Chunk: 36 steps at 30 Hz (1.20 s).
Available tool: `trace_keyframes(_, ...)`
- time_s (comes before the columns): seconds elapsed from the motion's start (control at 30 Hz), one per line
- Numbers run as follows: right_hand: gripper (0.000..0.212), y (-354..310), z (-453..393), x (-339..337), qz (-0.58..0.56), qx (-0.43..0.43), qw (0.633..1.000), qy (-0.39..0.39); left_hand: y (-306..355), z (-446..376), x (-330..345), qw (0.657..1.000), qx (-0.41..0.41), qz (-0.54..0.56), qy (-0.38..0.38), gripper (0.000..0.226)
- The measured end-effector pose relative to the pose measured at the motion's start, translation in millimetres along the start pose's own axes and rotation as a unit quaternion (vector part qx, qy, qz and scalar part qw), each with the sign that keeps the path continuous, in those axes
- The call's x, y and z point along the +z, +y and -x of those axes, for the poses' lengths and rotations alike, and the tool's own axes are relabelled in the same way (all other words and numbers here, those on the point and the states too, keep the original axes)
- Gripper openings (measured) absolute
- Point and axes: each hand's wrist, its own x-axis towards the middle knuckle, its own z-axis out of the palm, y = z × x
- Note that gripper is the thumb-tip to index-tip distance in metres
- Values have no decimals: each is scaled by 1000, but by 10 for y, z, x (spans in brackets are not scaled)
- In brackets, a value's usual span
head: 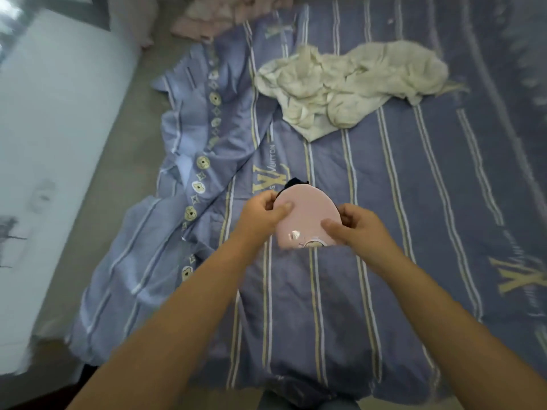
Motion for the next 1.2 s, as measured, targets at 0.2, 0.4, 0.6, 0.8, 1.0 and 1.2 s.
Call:
trace_keyframes(0.2,31,-1197,247,-463,160,-251,951,78,1217,336,-388,970,201,-122,-60,23)
trace_keyframes(0.4,33,-2022,411,-599,258,-387,885,-35,2039,621,-633,908,326,-258,-52,13)
trace_keyframes(0.6,35,-2337,407,-644,232,-348,908,-14,2306,695,-823,872,350,-341,-38,12)
trace_keyframes(0.8,15,-2510,398,-685,448,-448,771,64,2435,573,-978,864,325,-385,-13,13)
trace_keyframes(1.0,23,-2525,360,-832,512,-465,719,72,2413,433,-1054,885,296,-360,-20,10)
trace_keyframes(1.2,35,-2485,388,-846,571,-445,682,103,2420,378,-1114,909,274,-314,-26,25)
